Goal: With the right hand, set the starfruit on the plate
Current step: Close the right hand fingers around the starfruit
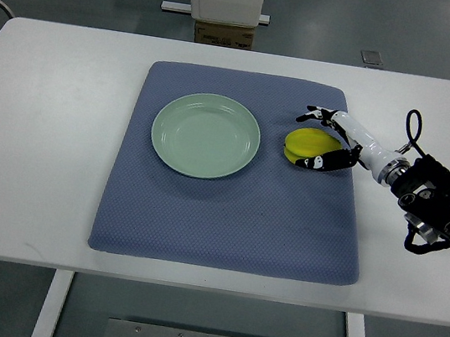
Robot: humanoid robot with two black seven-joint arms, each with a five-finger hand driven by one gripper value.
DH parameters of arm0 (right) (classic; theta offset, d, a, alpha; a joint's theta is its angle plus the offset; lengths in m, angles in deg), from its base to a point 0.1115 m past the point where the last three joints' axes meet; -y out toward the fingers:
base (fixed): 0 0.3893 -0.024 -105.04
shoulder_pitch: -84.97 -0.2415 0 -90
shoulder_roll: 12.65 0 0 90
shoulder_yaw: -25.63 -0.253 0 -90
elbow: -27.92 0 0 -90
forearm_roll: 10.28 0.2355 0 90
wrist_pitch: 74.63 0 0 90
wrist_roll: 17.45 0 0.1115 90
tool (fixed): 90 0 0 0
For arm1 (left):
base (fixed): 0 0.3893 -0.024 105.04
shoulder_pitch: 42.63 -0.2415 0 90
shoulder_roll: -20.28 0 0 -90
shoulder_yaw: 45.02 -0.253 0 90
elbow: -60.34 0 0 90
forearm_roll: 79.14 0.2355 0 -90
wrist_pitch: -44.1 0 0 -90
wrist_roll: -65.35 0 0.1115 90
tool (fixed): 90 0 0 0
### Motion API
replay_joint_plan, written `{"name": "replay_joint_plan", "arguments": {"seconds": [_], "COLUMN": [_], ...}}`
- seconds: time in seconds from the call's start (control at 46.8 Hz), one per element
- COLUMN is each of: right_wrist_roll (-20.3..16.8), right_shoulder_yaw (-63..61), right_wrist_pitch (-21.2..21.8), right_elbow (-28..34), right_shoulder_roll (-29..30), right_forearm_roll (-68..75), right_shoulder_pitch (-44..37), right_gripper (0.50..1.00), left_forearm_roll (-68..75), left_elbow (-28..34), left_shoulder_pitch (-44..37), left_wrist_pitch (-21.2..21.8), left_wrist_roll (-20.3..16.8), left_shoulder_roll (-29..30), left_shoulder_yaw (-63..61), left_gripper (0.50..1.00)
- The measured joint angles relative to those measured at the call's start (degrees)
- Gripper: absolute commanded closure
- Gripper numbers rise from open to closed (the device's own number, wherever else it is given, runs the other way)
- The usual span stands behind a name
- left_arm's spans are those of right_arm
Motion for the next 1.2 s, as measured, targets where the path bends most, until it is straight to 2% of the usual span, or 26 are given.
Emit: {"name": "replay_joint_plan", "arguments": {"seconds": [0.342, 0.47, 0.534, 0.663, 1.197], "right_wrist_roll": [1.1, 1.5, 1.6, 2.0, 3.7], "right_shoulder_yaw": [0.5, 1.1, 1.5, 2.7, 3.6], "right_wrist_pitch": [0.1, 0.1, 0.1, 0.2, 0.8], "right_elbow": [-0.6, -0.5, -0.5, -0.4, 0.2], "right_shoulder_roll": [0.1, 0.2, 0.2, 0.2, 0.0], "right_forearm_roll": [0.0, 0.0, 0.0, 0.0, 0.7], "right_shoulder_pitch": [0.0, 0.1, 0.1, -0.1, -1.2], "right_gripper": [0.638, 0.716, 0.789, 1.000, 1.000], "left_forearm_roll": [0.0, 0.0, 0.0, 0.0, 0.0], "left_elbow": [0.0, 0.0, 0.0, 0.0, 0.0], "left_shoulder_pitch": [0.0, 0.0, 0.0, 0.0, 0.0], "left_wrist_pitch": [0.0, 0.0, 0.0, 0.0, 0.0], "left_wrist_roll": [0.0, 0.0, 0.0, 0.0, 0.0], "left_shoulder_roll": [0.0, 0.0, 0.0, 0.0, 0.0], "left_shoulder_yaw": [0.0, 0.0, 0.0, 0.0, 0.0], "left_gripper": [0.500, 0.500, 0.500, 0.500, 0.500]}}
